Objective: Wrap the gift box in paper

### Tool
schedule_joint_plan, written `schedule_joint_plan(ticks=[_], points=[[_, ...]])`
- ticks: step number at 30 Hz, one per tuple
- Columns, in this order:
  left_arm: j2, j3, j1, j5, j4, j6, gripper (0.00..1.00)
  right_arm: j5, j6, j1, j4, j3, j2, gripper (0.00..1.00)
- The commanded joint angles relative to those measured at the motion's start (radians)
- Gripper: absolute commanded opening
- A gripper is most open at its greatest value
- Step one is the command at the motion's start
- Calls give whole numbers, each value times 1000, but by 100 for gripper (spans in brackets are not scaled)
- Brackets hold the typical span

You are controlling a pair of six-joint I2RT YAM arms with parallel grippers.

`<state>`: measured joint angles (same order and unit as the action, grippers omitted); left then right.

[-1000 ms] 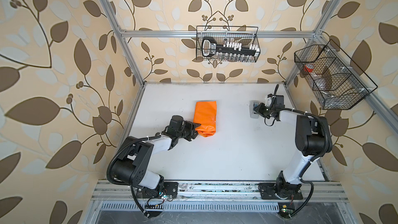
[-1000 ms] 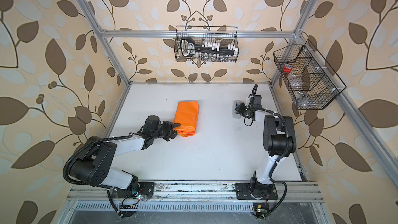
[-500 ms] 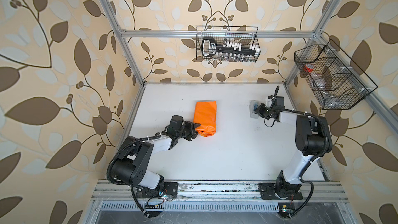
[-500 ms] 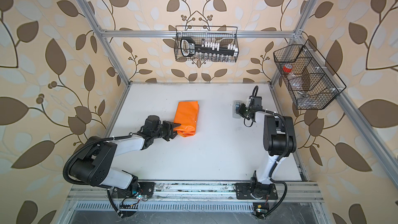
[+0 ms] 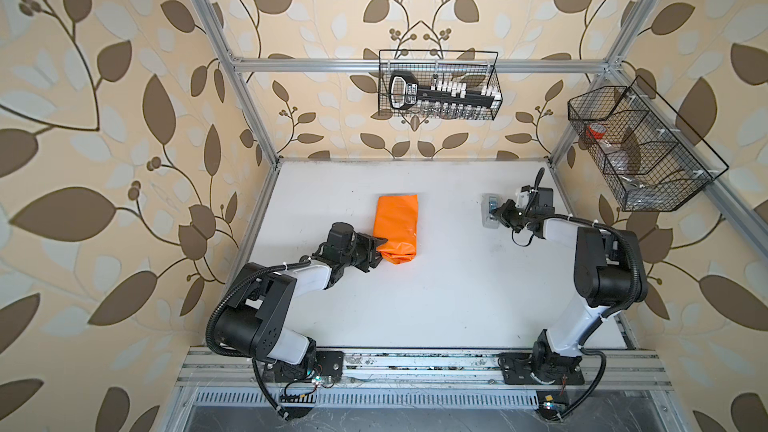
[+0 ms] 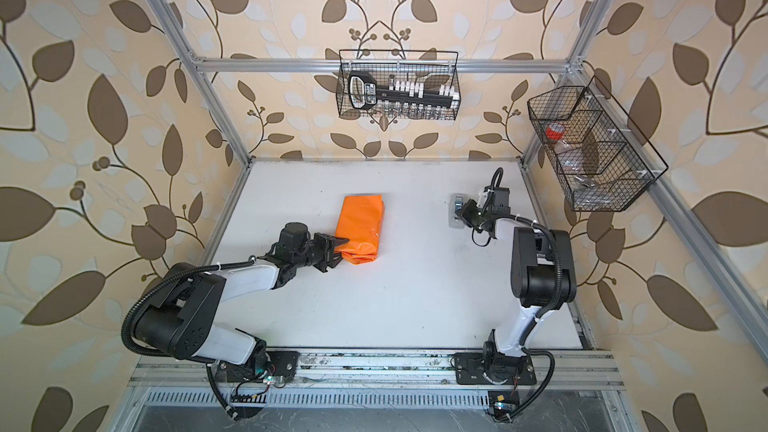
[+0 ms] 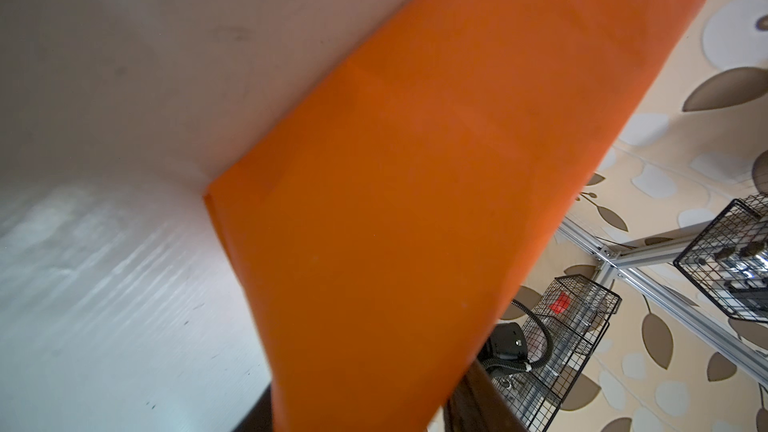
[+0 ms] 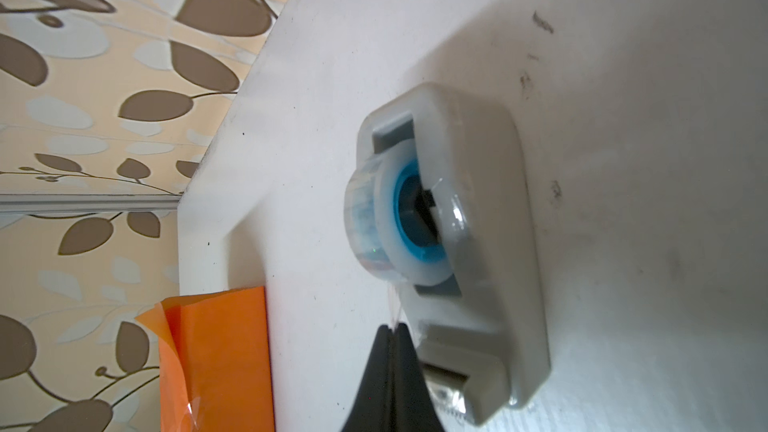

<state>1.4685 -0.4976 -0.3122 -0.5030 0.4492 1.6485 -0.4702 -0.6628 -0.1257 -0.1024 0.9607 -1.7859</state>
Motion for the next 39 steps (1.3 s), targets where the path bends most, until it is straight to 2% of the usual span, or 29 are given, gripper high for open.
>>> schedule_joint_plan(ticks=[1, 13, 23, 31, 36, 39], points=[[3, 12, 14, 4, -18, -7, 45, -74, -17, 5, -2, -32, 61, 0], [-3, 22, 15, 5, -14, -7, 45, -66, -25, 5, 3, -110, 159, 0], [-7, 27, 15, 7, -14, -7, 45, -47, -35, 5, -35, -221, 182, 0], [-5, 25, 15, 9, -16, -7, 45, -15, -39, 10, -61, -227, 103, 0], [-3, 25, 15, 11, -16, -8, 45, 6, -110, 18, -131, -213, -18, 0], [1, 23, 15, 9, -18, -9, 45, 86, -120, 24, -51, -170, -16, 0]])
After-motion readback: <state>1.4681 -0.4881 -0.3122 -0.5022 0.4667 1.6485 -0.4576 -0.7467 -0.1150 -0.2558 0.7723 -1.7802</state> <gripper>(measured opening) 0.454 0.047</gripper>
